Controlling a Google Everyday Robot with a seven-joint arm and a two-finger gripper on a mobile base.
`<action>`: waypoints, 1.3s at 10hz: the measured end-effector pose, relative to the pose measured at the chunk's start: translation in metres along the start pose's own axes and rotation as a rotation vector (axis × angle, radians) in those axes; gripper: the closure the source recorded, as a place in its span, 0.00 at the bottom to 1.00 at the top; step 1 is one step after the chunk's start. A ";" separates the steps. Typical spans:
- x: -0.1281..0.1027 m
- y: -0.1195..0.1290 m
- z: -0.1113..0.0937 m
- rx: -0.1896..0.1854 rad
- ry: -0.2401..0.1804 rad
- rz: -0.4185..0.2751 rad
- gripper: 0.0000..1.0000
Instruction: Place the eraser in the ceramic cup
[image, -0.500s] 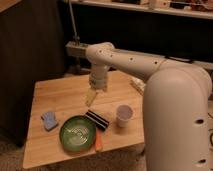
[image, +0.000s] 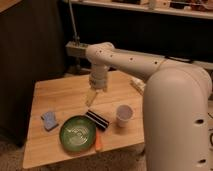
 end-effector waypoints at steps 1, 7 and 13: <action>0.000 0.000 0.000 0.000 0.000 0.000 0.20; 0.000 0.000 0.000 0.000 0.000 0.000 0.20; 0.000 -0.002 -0.005 0.045 -0.021 0.020 0.20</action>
